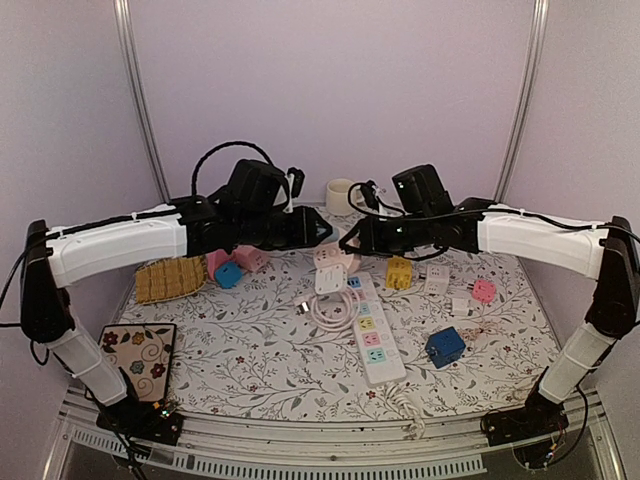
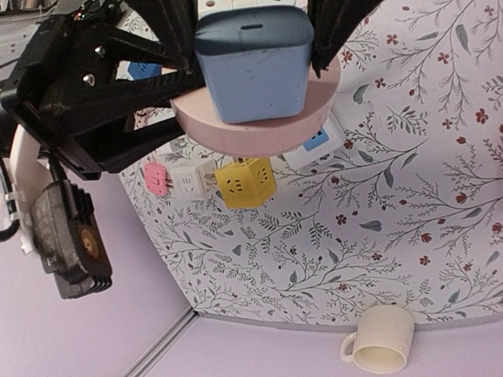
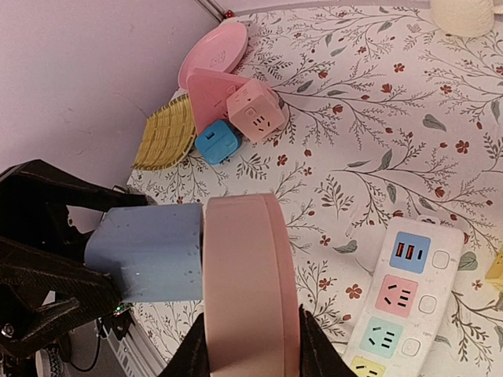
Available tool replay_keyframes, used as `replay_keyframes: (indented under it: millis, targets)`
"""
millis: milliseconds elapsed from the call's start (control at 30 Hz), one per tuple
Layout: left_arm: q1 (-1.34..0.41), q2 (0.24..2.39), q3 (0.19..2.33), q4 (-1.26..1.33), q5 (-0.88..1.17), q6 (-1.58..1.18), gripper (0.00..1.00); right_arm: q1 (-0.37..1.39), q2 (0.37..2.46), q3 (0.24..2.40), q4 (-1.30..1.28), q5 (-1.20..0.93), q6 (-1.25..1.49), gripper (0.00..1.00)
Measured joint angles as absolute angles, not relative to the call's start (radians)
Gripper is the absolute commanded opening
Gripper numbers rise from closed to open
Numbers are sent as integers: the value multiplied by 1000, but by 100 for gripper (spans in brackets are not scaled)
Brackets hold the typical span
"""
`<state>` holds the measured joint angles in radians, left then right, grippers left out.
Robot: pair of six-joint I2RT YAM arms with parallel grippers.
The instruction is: Pull the plug off the socket
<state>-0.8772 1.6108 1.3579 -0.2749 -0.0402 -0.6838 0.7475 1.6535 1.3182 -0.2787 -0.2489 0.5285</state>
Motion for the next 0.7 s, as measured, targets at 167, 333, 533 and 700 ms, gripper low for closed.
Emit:
replay_keyframes:
  millis: [167, 333, 533, 700]
  targets:
    - [-862, 1612, 1359, -266, -9, -722, 10, 748, 1653, 1324, -286, -238, 519, 3]
    - [-830, 1607, 1319, -211, 62, -758, 9, 748, 1653, 1320, -290, -229, 518, 3]
    - [-831, 1580, 1293, -216, 64, -747, 9, 748, 1653, 1297, -261, -272, 529, 3]
    - [-860, 1536, 1304, -267, 13, -697, 7, 699, 1663, 1260, -294, -222, 564, 3]
